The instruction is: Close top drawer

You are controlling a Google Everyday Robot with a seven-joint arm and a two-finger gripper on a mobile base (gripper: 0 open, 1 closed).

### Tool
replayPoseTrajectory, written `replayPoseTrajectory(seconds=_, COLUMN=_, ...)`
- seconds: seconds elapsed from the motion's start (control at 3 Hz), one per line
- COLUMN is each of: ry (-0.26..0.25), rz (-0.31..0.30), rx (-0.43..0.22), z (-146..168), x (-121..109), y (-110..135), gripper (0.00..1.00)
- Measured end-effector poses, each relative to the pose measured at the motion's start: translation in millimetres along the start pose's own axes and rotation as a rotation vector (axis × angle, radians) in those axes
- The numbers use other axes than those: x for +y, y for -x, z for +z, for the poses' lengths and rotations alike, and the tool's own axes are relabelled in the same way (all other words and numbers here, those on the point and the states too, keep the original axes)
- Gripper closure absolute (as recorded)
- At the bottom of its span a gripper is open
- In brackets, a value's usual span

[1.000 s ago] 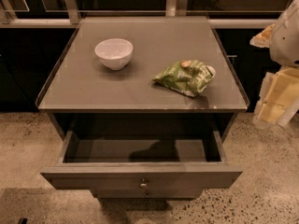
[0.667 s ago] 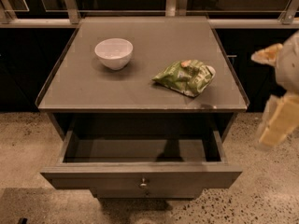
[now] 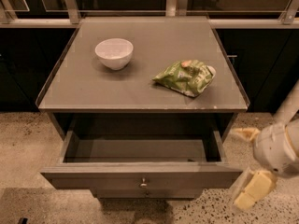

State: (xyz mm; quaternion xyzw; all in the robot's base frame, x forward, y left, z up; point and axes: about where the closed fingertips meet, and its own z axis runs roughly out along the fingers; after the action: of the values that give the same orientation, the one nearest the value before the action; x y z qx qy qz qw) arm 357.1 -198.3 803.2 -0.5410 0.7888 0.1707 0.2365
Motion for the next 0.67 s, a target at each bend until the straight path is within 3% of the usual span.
replayPoseTrajectory(seconds=0.33, ry=0.031, rz=0.023, rx=-0.025, z=9.5, x=5.7, y=-1.0, gripper=0.19)
replayPoseTrajectory(seconds=0.67, ry=0.03, rz=0.022, rx=-0.024, z=9.3, x=5.7, y=-0.9, gripper=0.42)
